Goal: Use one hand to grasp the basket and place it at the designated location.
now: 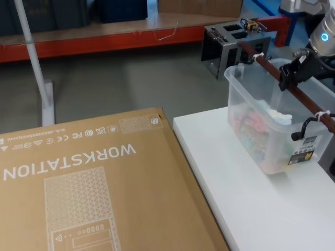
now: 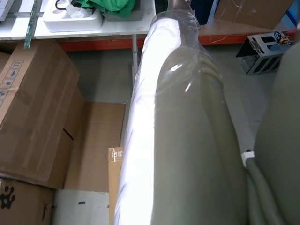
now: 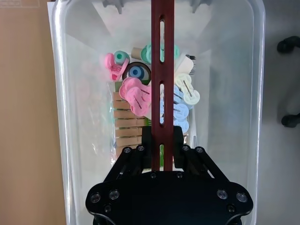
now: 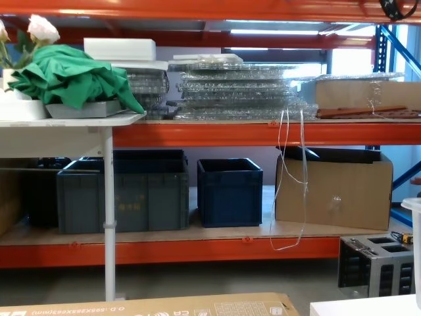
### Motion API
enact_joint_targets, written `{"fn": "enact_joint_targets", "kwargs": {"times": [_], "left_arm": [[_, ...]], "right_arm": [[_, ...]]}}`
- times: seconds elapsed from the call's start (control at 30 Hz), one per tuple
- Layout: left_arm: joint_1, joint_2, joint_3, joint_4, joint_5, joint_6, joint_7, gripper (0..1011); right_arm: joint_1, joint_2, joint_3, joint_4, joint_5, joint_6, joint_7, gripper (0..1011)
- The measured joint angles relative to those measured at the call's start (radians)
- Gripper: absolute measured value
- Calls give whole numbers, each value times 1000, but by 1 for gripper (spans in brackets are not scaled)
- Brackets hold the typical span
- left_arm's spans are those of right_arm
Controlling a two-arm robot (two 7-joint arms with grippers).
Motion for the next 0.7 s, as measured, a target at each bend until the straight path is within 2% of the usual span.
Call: {"fn": "enact_joint_targets", "kwargs": {"times": [0.33,0.7], "left_arm": [[0,0,0,0,0,0,0,0],[0,0,0,0,0,0,0,0]], "right_arm": [[-30,11,28,-2,14,-18,0,240],[-73,24,46,-41,11,-29,-12,241]]}}
